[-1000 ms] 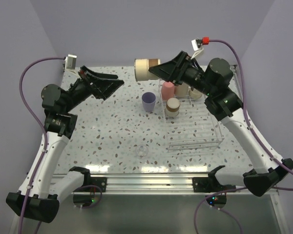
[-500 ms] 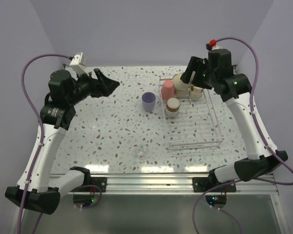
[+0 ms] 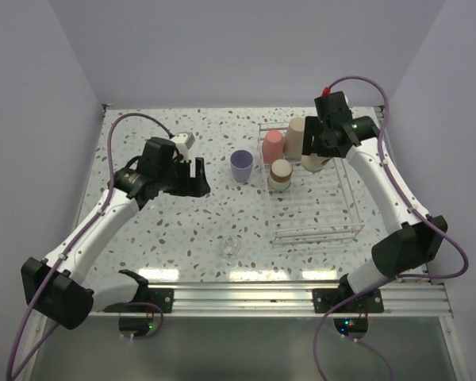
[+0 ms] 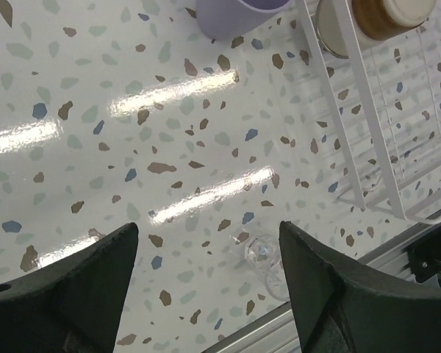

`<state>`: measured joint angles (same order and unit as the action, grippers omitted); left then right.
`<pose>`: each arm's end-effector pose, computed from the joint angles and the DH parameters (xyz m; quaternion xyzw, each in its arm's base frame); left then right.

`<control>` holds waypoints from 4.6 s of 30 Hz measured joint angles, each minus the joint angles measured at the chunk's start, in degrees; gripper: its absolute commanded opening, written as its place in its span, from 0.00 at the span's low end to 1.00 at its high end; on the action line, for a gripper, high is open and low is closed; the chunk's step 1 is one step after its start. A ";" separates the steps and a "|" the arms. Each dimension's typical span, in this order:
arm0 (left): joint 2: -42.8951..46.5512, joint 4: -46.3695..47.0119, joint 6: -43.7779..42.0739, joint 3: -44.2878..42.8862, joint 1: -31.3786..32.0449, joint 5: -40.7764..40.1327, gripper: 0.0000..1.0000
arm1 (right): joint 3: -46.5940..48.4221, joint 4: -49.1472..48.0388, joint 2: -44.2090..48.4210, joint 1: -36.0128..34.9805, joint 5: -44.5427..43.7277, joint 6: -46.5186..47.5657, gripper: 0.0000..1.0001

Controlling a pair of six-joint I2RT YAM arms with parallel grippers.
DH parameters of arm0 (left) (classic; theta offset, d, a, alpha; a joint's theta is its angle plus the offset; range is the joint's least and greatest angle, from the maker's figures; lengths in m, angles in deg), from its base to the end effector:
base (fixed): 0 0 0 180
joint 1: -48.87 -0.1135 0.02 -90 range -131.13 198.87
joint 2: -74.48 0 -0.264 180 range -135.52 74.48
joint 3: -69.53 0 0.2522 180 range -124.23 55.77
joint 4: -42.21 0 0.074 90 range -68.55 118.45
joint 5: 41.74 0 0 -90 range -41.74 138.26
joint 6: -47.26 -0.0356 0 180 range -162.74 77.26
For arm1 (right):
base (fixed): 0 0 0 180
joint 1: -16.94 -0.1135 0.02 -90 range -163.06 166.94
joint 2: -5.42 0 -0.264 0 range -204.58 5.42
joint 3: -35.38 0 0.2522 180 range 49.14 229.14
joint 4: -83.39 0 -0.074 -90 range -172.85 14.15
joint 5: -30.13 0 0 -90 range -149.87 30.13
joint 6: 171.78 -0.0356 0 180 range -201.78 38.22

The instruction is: Load the cups into the dish rack

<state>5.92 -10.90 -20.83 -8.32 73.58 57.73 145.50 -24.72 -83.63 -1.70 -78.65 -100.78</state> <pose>0.2257 -0.1103 0.3244 0.0548 0.9157 -0.2244 0.3289 0.3059 0.0911 0.3846 0.0576 0.9293 -0.0388 0.3627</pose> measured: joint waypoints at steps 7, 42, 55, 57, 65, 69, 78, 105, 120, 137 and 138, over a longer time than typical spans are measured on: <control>-1.53 0.87 -0.35 0.76 -0.02 -0.35 0.80 | -6.75 -2.62 -3.48 0.00 -0.46 -0.46 0.00; -16.39 3.48 -4.50 -10.67 -0.07 -2.25 0.82 | -9.27 -9.55 -11.50 0.00 -1.16 -1.27 0.98; -19.45 4.07 -4.61 -14.88 -0.70 -2.32 0.83 | -9.29 -7.78 1.40 0.00 -1.33 -1.07 0.98; -19.45 4.07 -4.59 -14.91 -0.81 -2.47 0.83 | -9.29 -7.04 2.36 0.00 -1.38 -1.07 0.98; -20.17 3.91 -4.59 -16.87 -0.85 -3.10 0.83 | -9.25 -2.84 8.09 0.00 -1.77 -1.11 0.98; -21.33 4.07 -4.57 -18.27 -0.87 -3.82 0.83 | -8.37 0.00 11.72 0.00 -1.75 -1.31 0.98; -26.38 4.15 -4.48 -21.86 -0.96 -4.07 0.83 | -5.49 5.62 22.03 0.00 -1.46 -2.38 0.98; -40.87 7.56 -3.56 -27.65 1.77 -5.99 0.77 | -15.34 9.14 34.36 0.00 3.56 -4.07 0.98; -47.54 10.12 -1.38 -29.07 2.34 -4.28 0.36 | -18.14 7.80 33.22 0.00 3.82 -3.37 0.98; -48.28 9.94 -0.02 -32.35 2.47 -3.37 0.00 | -21.07 6.40 33.35 0.00 5.16 -1.70 0.98; -47.80 9.81 0.02 -32.35 2.45 -3.43 0.00 | -21.05 6.25 33.35 0.00 5.68 -1.70 0.98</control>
<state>-41.88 -1.09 -20.81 -40.67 76.03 54.30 124.45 -18.47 -50.28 -1.70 -72.97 -102.49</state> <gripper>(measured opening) 0.040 0.983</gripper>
